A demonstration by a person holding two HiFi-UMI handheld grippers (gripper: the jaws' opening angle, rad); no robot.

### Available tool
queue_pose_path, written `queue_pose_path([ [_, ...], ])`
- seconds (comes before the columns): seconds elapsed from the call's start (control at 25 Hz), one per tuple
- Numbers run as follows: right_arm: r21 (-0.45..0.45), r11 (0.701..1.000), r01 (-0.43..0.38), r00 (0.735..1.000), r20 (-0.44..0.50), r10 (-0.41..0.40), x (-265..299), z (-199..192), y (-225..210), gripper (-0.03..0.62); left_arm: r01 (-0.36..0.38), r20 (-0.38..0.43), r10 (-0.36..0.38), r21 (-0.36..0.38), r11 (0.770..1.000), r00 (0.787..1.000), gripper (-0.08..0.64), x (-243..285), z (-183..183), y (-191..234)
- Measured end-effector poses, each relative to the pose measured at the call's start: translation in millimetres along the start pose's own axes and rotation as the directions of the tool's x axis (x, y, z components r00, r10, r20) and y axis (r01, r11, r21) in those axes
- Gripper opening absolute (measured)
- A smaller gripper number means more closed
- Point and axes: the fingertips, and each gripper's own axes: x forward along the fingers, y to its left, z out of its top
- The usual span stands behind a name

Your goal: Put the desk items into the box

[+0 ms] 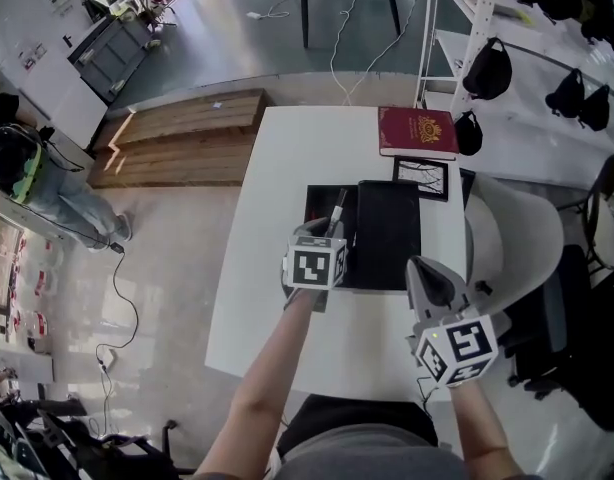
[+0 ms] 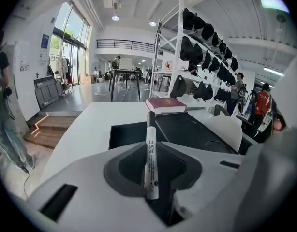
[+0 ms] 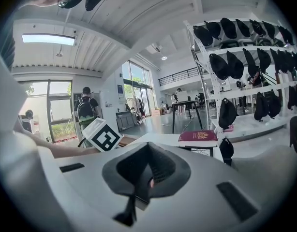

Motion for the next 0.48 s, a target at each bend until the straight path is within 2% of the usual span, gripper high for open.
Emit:
queue_pose_path([
  [0.24,0.010,1.000,0.003,1.000,-0.006,-0.003,2,-3,-4,0.005,-0.027,-0.064,0.029,0.032,0.999,0.998,0.072,20,-5,2],
  [0.48,0.012,1.000,0.011,1.000,-0.012,-0.011,2,-5,-7,0.005,-0.022,-0.158,0.028,0.036,0.999,0.987,0.072,35,-20,-1],
])
